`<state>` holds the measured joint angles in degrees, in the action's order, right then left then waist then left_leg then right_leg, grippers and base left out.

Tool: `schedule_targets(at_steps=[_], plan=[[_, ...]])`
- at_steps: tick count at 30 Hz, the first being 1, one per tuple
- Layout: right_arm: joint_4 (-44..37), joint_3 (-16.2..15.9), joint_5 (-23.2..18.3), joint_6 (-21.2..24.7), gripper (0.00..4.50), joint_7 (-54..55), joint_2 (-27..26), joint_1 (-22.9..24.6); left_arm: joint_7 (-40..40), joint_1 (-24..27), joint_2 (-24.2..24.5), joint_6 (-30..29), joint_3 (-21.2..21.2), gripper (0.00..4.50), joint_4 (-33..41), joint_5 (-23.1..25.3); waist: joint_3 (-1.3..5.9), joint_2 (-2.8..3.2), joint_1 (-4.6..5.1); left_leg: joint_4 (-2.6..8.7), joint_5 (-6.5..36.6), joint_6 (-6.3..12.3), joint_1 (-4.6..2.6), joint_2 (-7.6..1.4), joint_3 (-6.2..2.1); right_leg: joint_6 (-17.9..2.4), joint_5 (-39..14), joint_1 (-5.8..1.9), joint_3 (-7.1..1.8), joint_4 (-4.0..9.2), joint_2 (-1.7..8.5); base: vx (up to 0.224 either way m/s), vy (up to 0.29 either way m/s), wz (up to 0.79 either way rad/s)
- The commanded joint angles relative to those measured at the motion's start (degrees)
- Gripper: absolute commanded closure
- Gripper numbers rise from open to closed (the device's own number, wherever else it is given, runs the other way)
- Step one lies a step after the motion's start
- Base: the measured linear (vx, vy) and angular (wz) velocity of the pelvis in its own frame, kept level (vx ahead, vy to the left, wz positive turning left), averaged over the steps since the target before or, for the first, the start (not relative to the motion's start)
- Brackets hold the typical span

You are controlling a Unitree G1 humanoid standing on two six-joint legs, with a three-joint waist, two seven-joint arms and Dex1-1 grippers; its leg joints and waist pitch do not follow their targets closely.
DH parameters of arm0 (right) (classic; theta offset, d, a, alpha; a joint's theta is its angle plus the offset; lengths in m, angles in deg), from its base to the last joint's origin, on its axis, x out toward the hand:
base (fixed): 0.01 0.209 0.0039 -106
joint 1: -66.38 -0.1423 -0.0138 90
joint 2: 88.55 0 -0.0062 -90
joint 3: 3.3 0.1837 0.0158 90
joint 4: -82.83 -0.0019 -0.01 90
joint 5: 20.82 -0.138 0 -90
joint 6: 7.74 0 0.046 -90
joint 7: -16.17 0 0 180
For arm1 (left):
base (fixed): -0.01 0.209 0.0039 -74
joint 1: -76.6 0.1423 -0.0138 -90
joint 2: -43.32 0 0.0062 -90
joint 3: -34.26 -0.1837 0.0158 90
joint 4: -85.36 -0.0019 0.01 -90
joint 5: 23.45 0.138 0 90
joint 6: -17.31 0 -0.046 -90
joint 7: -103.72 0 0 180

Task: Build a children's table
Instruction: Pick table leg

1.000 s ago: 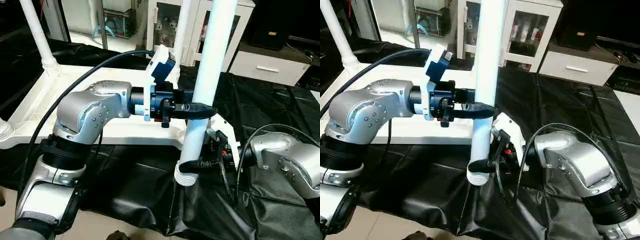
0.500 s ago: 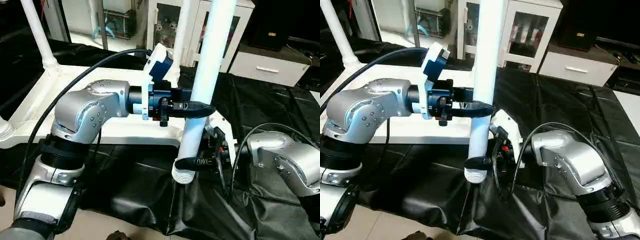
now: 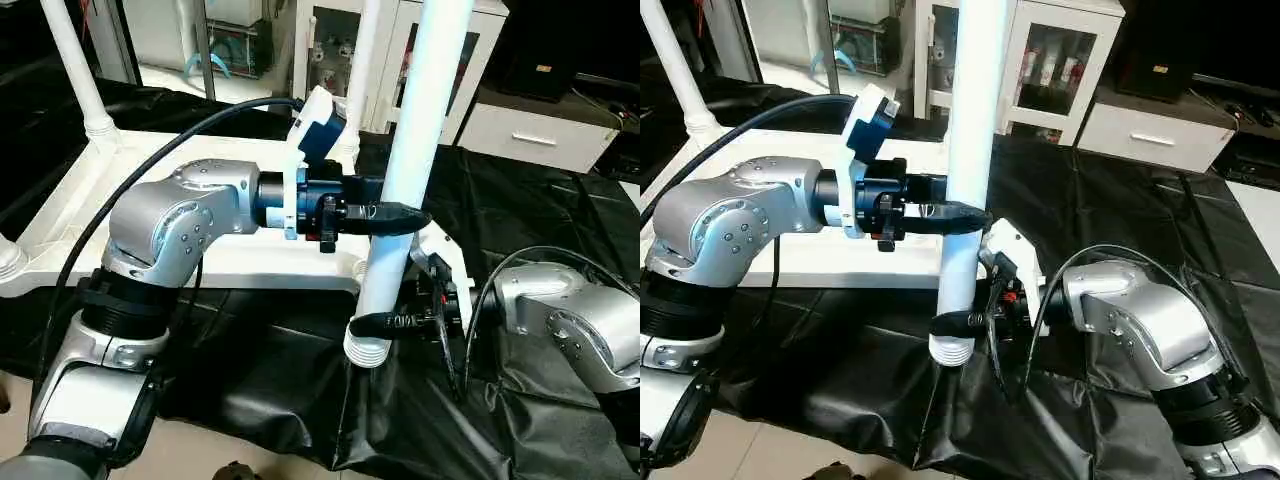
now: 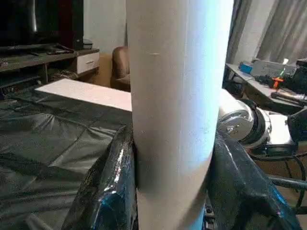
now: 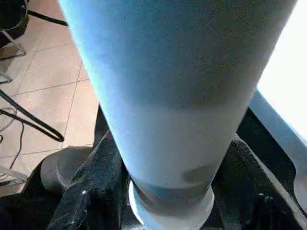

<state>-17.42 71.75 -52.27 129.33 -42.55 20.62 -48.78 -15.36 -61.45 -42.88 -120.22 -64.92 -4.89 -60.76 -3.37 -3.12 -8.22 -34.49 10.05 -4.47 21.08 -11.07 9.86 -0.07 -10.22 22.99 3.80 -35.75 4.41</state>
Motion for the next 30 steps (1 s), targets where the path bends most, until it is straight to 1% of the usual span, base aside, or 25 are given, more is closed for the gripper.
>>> schedule_targets(at_steps=[1,5,7,8,9,10,11,12,15,17,18,19,20,21,22,23,24,25,26,27,28,29,30], plan=[[-0.2,1.9,-0.5,-0.1,2.51,0.0,0.1,-0.8,0.4,-1.7,-0.4,-0.1,-0.7,2.75,0.9,0.1,3.92,-0.07,0.06,4.01,10.8,-1.74,-0.63,-1.86,-0.40,-9.3,-14.8,-2.89,-2.60,4.23,3.70,0.000,0.000,0.00],[-0.2,2.2,-0.7,0.0,2.55,-0.1,0.2,-0.8,0.3,-1.7,-0.4,-0.1,-0.5,2.75,0.8,0.1,3.96,-0.07,0.04,3.99,10.7,-1.77,-0.64,-1.86,-0.40,-9.4,-14.5,-2.90,-2.59,4.19,3.71,0.000,0.000,0.00],[-0.2,2.5,-1.0,0.1,2.56,-0.1,0.2,-0.7,-1.3,-1.7,-0.7,0.5,-0.2,2.75,0.3,1.0,3.95,-0.09,0.08,3.99,10.7,-1.74,-0.63,-1.87,-0.40,-9.4,-14.4,-2.92,-2.59,4.12,3.67,0.000,0.000,0.00],[-0.2,3.0,-1.1,0.1,2.56,0.1,0.2,-0.6,-2.4,-2.1,-1.4,-0.9,1.1,2.40,-1.0,-0.1,3.97,-0.17,0.07,3.92,10.6,-1.63,-0.64,-1.85,-0.34,-9.5,-14.2,-2.92,-2.61,4.13,3.69,0.000,0.000,0.00],[-0.2,3.0,-1.1,0.1,2.56,0.2,0.2,-0.6,-2.5,-2.1,-1.5,-1.1,1.3,2.19,-1.1,-0.2,3.93,-0.42,0.07,3.86,10.4,-1.54,-0.61,-1.76,-0.25,-9.5,-14.3,-2.89,-2.61,4.22,3.64,0.000,0.000,0.00],[-0.2,3.2,-1.1,0.1,2.57,0.4,0.2,-0.5,-2.5,-2.2,-1.6,-1.5,1.7,2.05,-1.5,-0.7,3.95,-0.25,-0.01,3.92,10.5,-1.51,-0.61,-1.81,-0.37,-9.4,-14.9,-2.94,-2.58,4.20,3.72,0.000,0.000,0.00],[-0.2,3.7,-0.9,0.1,2.58,1.0,0.1,-0.4,-2.5,-2.2,-1.7,-1.7,2.3,2.02,-1.7,-1.3,3.84,-0.64,0.05,3.90,10.5,-1.45,-0.56,-1.75,-0.31,-9.1,-16.0,-2.90,-2.56,4.29,3.76,0.000,0.000,0.00],[0.1,4.2,-0.7,0.1,2.58,1.8,0.0,-0.3,-2.7,-2.0,-1.8,-1.5,3.0,1.94,-1.9,-1.6,3.89,-0.56,0.04,3.89,10.4,-1.51,-0.60,-1.77,-0.33,-8.9,-16.3,-2.89,-2.56,4.33,3.79,0.000,0.000,0.00],[1.0,5.6,0.2,-0.1,2.60,4.2,-0.2,-0.2,-4.1,-1.2,-2.5,-1.0,5.2,1.61,-2.4,-2.4,3.88,-0.63,0.10,3.86,10.1,-1.54,-0.55,-1.75,-0.28,-8.6,-16.2,-2.84,-2.58,4.42,3.75,0.000,0.000,0.00],[2.9,7.0,1.9,-0.8,2.60,7.3,-0.8,-0.1,-5.6,-0.3,-2.8,0.4,7.3,1.42,-3.0,-2.6,3.90,-0.37,0.28,3.91,10.1,-2.02,-0.50,-1.72,-0.32,-8.7,-16.0,-2.77,-2.53,4.44,3.70,0.000,0.000,0.00],[4.0,7.7,2.8,-1.1,2.60,8.9,-1.0,-0.1,-6.3,0.1,-2.9,1.3,8.2,1.32,-3.4,-2.4,3.94,-0.43,0.28,3.86,10.2,-2.11,-0.60,-1.66,-0.29,-8.7,-16.0,-2.77,-2.50,4.48,3.65,0.000,0.000,0.00],[5.2,8.5,3.7,-1.7,2.60,10.6,-1.3,0.0,-7.1,0.6,-3.1,2.5,9.7,1.32,-4.1,-2.5,3.86,-0.19,0.37,3.93,10.4,-2.28,-0.45,-1.65,-0.32,-8.7,-15.9,-2.79,-2.53,4.57,3.67,0.000,0.000,0.00],[6.1,9.4,4.2,-2.0,2.60,12.2,-1.7,0.1,-7.8,0.9,-3.3,3.4,11.1,1.23,-4.8,-2.6,4.03,-0.16,0.28,3.86,10.6,-2.54,-0.64,-1.57,-0.30,-8.6,-15.8,-2.86,-2.47,4.47,3.61,0.000,0.000,0.00],[6.7,10.5,4.4,-2.0,2.60,13.7,-2.1,0.3,-8.3,1.4,-3.2,4.8,12.3,1.23,-5.6,-2.3,3.99,-0.17,0.32,3.91,10.5,-2.51,-0.54,-1.59,-0.31,-8.5,-15.6,-2.83,-2.51,4.49,3.60,0.000,0.000,0.00],[7.0,11.1,4.7,-2.3,2.60,14.6,-2.2,0.7,-8.5,1.9,-3.0,6.5,12.8,1.23,-6.6,-1.5,4.04,-0.10,0.30,3.91,10.3,-2.45,-0.54,-1.52,-0.32,-8.3,-15.1,-2.84,-2.49,4.57,3.54,0.000,0.000,0.00],[6.8,11.7,5.1,-2.9,2.60,15.8,-2.5,1.4,-8.8,2.6,-2.4,8.6,12.6,1.23,-7.7,0.3,4.19,-0.11,0.23,3.89,10.1,-2.38,-0.64,-1.56,-0.35,-8.3,-14.0,-2.94,-2.46,4.38,3.52,0.000,0.000,0.00],[6.8,12.3,5.3,-3.1,2.60,16.8,-2.8,1.8,-8.9,3.1,-1.9,10.1,11.6,1.23,-8.6,2.1,4.10,-0.28,0.29,3.98,10.0,-2.12,-0.53,-1.61,-0.35,-8.1,-13.8,-2.94,-2.51,4.49,3.48,0.000,0.000,0.00],[6.6,12.6,5.7,-3.5,2.60,17.8,-3.0,2.3,-9.0,4.0,-0.8,13.5,8.7,1.23,-9.7,6.3,4.13,-0.24,0.36,4.04,10.3,-2.11,-0.69,-1.64,-0.36,-7.6,-14.0,-2.83,-2.47,4.39,3.40,0.000,0.000,0.00],[6.4,12.8,6.5,-4.4,2.60,19.3,-3.5,2.9,-8.8,4.8,0.6,17.0,4.7,1.23,-11.0,10.9,4.02,-0.33,0.37,4.19,10.5,-1.84,-0.72,-1.73,-0.40,-6.8,-14.6,-2.76,-2.54,4.67,3.43,0.000,0.000,0.00],[6.4,12.8,6.5,-4.4,2.60,19.3,-3.5,2.9,-8.8,4.8,0.6,17.0,4.7,1.23,-11.0,10.9,4.05,-0.11,0.24,4.24,10.6,-1.90,-0.89,-1.80,-0.46,-6.4,-14.8,-2.61,-2.56,4.64,3.45,0.000,0.000,0.00],[6.1,13.4,6.8,-4.3,2.60,20.9,-4.1,3.4,-8.1,5.7,1.9,19.5,0.5,1.23,-12.0,15.0,4.08,-0.14,0.43,4.27,10.4,-2.08,-0.80,-1.82,-0.45,-6.5,-14.2,-2.69,-2.61,4.42,3.43,0.000,0.000,0.00],[5.5,14.3,7.4,-4.1,2.60,23.5,-5.3,3.9,-6.4,6.9,3.9,25.3,-8.3,1.23,-16.4,22.9,4.01,0.26,0.32,4.49,10.4,-1.99,-0.90,-1.85,-0.59,-5.7,-14.3,-2.45,-2.67,4.83,3.48,0.000,0.000,0.00],[5.5,14.4,7.4,-4.1,2.60,23.7,-5.4,4.0,-6.3,7.0,3.9,25.8,-8.9,1.23,-16.9,23.5,3.95,0.29,0.41,4.46,11.2,-2.21,-0.95,-1.76,-0.43,-5.2,-15.0,-2.34,-2.73,4.86,3.36,0.000,0.000,0.00]])
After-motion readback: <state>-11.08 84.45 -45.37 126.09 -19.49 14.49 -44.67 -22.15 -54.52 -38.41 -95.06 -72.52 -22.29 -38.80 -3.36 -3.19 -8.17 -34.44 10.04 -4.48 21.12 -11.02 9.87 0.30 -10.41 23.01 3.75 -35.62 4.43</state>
